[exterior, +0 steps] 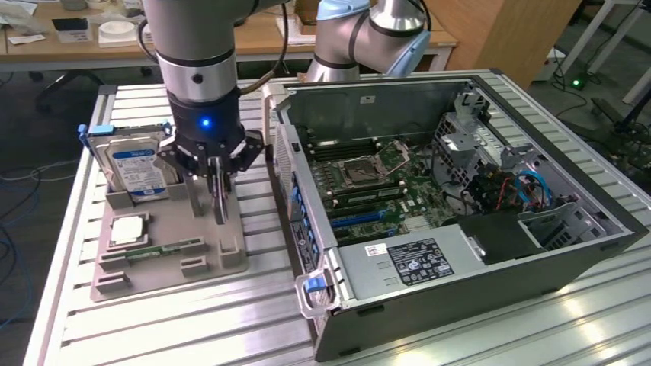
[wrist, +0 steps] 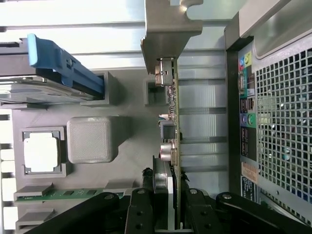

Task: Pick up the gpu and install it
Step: 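Pick up the gpu and move the gpu toward the slot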

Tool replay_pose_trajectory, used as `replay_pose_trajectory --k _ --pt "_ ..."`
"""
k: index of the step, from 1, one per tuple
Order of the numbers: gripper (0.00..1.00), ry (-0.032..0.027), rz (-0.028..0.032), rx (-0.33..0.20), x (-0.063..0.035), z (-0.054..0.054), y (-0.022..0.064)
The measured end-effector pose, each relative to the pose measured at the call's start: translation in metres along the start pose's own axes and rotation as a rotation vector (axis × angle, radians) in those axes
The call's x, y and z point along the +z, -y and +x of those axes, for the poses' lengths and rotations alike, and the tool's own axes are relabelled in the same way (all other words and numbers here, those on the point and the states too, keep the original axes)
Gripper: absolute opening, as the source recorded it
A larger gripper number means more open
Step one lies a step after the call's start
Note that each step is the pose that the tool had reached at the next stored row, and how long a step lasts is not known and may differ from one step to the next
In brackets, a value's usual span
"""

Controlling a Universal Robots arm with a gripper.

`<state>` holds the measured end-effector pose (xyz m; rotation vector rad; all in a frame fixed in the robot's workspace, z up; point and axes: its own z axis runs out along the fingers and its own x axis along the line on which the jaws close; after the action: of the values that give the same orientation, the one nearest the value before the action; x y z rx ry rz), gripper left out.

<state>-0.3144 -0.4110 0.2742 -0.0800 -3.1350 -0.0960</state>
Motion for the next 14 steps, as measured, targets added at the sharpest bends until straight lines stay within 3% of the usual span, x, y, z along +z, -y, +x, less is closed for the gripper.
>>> replay_pose_trajectory --k 14 --pt "0.28 -0.0001 -0.0019 0.0 -0.0177 0.0 -0.0011"
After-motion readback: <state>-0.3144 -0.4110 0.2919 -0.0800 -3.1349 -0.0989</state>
